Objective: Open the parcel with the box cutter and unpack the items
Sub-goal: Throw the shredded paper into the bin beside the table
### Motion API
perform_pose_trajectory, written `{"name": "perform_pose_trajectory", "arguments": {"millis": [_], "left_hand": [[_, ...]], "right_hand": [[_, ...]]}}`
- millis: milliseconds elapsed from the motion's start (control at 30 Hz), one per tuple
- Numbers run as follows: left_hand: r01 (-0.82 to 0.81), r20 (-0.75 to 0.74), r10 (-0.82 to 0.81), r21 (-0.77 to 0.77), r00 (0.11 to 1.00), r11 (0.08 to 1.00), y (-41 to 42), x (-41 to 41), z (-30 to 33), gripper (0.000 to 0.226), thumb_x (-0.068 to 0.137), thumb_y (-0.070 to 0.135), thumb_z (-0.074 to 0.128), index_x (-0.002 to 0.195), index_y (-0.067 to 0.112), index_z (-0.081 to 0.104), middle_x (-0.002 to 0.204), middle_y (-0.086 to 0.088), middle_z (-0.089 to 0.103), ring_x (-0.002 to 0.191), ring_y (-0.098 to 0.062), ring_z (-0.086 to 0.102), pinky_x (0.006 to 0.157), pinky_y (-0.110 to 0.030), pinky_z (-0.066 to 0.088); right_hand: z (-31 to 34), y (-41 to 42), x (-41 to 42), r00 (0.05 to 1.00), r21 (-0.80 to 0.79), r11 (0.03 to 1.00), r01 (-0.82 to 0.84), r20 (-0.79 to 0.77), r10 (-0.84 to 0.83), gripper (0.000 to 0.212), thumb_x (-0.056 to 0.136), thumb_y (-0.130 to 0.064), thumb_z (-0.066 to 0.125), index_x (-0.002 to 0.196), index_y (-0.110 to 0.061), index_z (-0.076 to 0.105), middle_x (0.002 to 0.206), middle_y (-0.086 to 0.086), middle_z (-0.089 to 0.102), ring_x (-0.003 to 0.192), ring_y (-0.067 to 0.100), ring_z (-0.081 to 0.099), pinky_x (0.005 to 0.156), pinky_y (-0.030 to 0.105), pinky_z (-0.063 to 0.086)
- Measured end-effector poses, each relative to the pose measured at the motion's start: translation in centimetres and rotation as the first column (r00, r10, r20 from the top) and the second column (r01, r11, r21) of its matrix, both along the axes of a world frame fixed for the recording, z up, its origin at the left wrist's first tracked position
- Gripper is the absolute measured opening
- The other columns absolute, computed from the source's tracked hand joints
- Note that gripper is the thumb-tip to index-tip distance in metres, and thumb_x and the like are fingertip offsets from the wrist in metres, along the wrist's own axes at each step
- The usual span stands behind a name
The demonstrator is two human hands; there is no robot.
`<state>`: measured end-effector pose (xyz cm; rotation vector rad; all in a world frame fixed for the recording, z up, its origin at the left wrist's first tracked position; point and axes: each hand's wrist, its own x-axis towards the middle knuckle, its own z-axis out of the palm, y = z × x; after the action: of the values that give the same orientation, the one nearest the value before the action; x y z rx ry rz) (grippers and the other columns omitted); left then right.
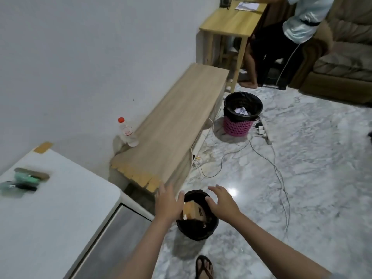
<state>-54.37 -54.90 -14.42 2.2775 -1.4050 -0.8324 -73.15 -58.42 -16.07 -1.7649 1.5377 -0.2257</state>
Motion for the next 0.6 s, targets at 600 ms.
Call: {"name": "perform_pose_trajectory", "arguments": {"millis": [600], "left_hand": [[-0.489,0.017,0.633,-0.619,0.774,0.615,15.7,22.2,7.8,0.037,0.089,0.022,0.055,0.126,0.017,0.054,0.144,-0.001,0.043,0.133,-0.017,0.037,0.103,-0.023,0.027]], "right_hand": [[10.6,3.3,34.5,0.67,-0.554,0.756,-0.349,0.417,0.615,0.024,0.085,-0.012,0.058,0.109,-0.014,0.064,0.101,0.003,0.066,0.088,0.015,0.063,0.072,0.022,0.046]]}}
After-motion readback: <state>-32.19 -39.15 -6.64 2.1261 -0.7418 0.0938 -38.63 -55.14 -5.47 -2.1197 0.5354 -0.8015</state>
